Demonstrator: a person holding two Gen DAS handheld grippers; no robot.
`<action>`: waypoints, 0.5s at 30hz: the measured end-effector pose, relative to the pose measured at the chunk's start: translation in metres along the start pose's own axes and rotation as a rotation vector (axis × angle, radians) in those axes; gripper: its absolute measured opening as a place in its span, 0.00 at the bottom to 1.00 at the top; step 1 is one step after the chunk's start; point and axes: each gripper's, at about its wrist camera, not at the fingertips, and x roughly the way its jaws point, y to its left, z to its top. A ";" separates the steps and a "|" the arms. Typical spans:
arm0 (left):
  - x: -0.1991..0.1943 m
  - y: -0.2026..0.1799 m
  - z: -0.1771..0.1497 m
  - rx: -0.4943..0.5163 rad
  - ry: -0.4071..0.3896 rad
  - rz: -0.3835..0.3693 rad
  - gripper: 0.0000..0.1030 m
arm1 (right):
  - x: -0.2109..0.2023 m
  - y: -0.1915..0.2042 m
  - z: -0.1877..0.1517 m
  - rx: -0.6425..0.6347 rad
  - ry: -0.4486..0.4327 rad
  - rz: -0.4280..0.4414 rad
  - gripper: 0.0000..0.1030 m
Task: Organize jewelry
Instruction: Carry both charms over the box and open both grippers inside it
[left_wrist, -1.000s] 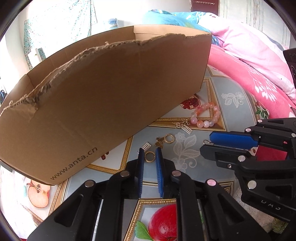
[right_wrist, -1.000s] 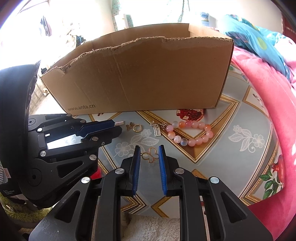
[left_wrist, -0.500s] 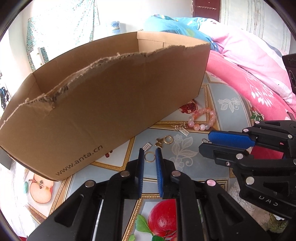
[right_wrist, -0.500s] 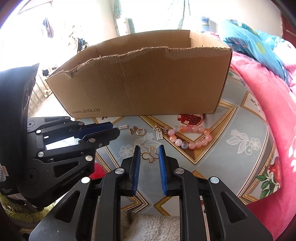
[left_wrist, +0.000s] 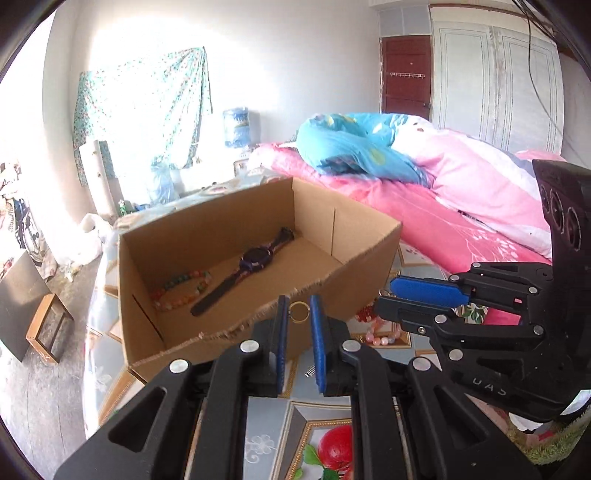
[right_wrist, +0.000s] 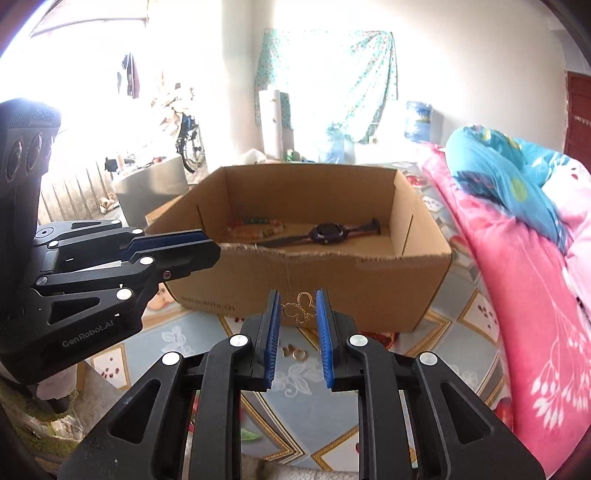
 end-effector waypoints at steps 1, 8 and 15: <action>-0.004 0.005 0.005 0.006 -0.013 0.012 0.11 | 0.000 0.000 0.007 -0.003 -0.013 0.011 0.17; 0.015 0.048 0.035 0.051 0.058 0.089 0.11 | 0.039 -0.014 0.061 0.046 0.033 0.144 0.17; 0.086 0.099 0.038 -0.027 0.366 0.032 0.11 | 0.131 -0.027 0.093 0.166 0.348 0.330 0.17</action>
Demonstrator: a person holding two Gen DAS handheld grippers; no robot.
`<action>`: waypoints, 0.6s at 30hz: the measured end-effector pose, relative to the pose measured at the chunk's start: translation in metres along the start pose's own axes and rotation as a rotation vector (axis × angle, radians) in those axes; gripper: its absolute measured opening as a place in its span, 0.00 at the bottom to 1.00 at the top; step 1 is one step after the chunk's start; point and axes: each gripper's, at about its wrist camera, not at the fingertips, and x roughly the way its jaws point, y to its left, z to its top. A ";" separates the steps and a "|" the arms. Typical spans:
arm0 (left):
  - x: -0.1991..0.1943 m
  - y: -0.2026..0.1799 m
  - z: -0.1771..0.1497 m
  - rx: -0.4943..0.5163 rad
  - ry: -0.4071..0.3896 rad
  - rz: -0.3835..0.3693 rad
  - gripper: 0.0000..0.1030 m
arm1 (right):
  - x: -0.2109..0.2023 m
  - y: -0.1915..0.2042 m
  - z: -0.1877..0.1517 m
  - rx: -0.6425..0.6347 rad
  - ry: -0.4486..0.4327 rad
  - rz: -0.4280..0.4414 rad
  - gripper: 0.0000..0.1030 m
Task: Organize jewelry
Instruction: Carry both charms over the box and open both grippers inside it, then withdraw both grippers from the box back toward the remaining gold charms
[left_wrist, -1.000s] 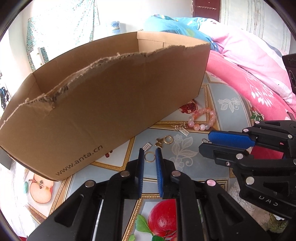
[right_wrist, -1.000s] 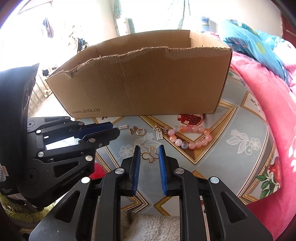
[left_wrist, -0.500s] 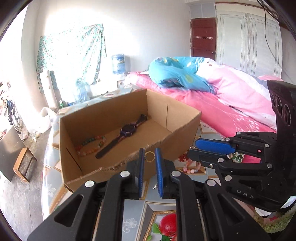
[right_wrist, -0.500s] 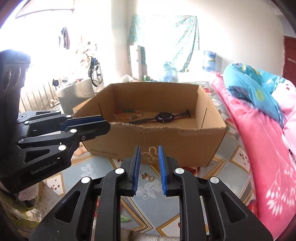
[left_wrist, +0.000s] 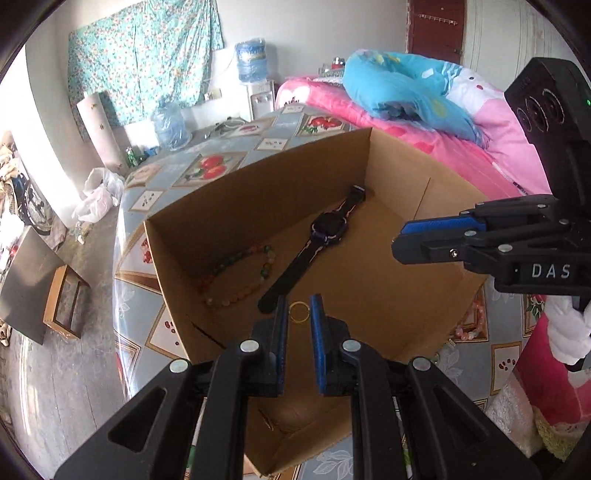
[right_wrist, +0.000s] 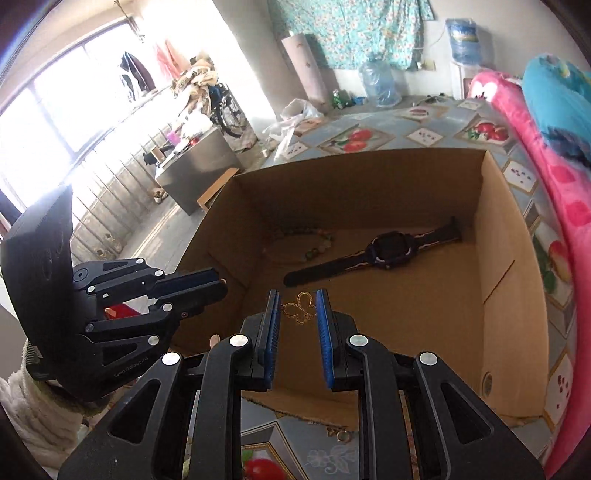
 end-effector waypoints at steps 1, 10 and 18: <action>0.008 0.005 0.002 -0.006 0.034 -0.008 0.11 | 0.013 -0.003 0.006 0.011 0.053 0.005 0.17; 0.038 0.015 0.012 0.018 0.133 0.053 0.12 | 0.079 -0.012 0.022 0.081 0.305 0.005 0.17; 0.042 0.008 0.014 0.059 0.140 0.061 0.22 | 0.092 -0.014 0.020 0.109 0.335 0.014 0.19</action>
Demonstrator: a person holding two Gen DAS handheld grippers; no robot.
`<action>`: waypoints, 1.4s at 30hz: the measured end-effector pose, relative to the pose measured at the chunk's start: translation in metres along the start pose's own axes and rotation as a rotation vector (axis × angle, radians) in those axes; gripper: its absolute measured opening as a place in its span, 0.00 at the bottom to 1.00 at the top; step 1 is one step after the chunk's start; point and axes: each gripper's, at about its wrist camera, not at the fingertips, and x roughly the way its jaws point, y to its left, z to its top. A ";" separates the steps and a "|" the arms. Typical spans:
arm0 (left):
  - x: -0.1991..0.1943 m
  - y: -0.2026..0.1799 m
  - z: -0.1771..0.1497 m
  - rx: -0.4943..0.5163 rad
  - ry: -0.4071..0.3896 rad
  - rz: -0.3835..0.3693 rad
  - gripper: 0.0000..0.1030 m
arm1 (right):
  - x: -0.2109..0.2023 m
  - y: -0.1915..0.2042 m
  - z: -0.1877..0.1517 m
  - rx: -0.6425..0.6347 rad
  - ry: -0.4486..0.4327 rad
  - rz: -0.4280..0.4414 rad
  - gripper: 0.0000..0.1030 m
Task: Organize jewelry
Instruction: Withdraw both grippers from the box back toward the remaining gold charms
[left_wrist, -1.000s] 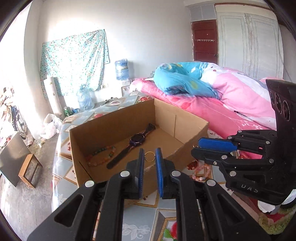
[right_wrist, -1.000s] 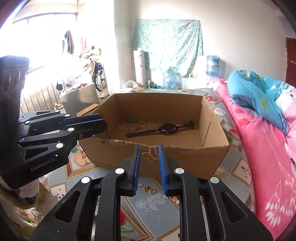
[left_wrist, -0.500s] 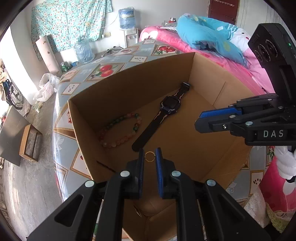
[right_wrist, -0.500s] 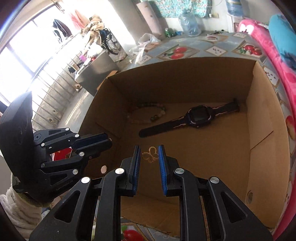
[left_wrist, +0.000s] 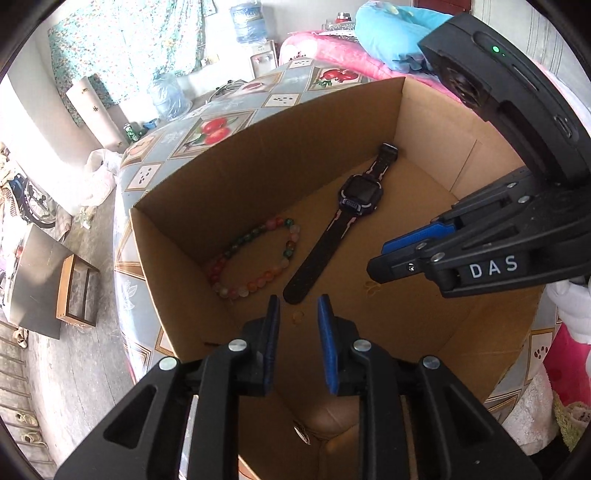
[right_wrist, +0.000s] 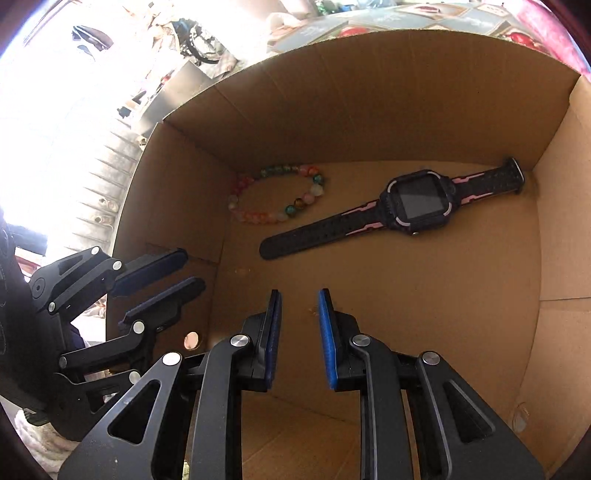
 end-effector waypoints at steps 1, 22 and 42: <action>0.001 0.000 0.000 -0.001 0.000 0.001 0.23 | 0.000 0.000 0.000 0.001 0.000 0.001 0.19; -0.080 0.011 -0.022 -0.105 -0.328 -0.025 0.25 | -0.075 0.009 -0.031 -0.102 -0.280 0.067 0.21; -0.037 -0.117 -0.120 -0.045 -0.346 -0.185 0.30 | -0.055 -0.035 -0.221 0.020 -0.438 0.053 0.20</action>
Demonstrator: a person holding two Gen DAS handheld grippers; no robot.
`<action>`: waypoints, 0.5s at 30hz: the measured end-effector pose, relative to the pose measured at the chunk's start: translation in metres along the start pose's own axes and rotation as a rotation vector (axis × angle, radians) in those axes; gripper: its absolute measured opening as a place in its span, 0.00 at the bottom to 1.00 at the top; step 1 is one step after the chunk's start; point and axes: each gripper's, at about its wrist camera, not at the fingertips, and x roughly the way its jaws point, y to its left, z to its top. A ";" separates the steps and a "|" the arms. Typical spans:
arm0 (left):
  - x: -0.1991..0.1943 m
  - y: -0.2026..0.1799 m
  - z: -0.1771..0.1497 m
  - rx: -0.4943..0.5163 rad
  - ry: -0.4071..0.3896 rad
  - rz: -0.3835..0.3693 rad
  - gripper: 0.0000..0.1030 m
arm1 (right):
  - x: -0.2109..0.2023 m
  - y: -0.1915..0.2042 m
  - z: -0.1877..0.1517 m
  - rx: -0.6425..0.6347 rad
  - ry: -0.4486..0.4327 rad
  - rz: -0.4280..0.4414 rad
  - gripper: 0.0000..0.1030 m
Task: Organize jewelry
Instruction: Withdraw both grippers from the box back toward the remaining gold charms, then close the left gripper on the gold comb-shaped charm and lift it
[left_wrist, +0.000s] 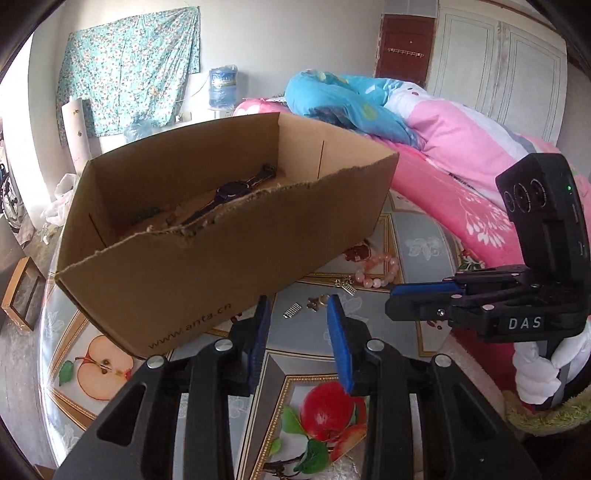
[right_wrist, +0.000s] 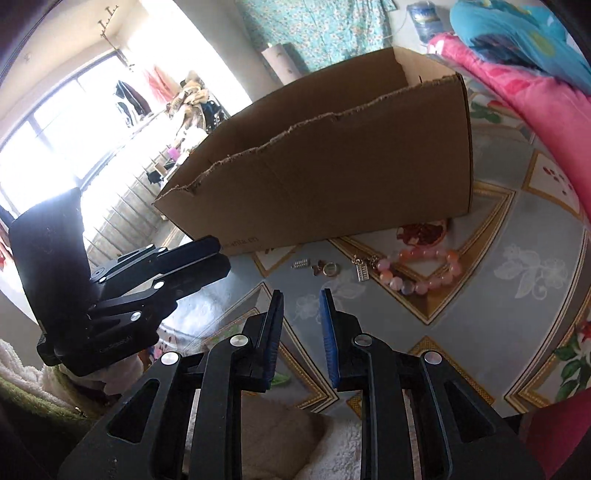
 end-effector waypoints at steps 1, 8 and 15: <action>0.009 -0.004 0.000 0.031 0.008 0.017 0.29 | 0.002 -0.002 -0.002 0.011 0.009 0.001 0.20; 0.054 -0.016 0.000 0.196 0.082 0.069 0.23 | 0.009 -0.002 -0.004 0.017 0.048 0.021 0.20; 0.071 -0.009 0.002 0.199 0.143 0.053 0.17 | 0.008 -0.010 -0.005 0.042 0.065 0.045 0.20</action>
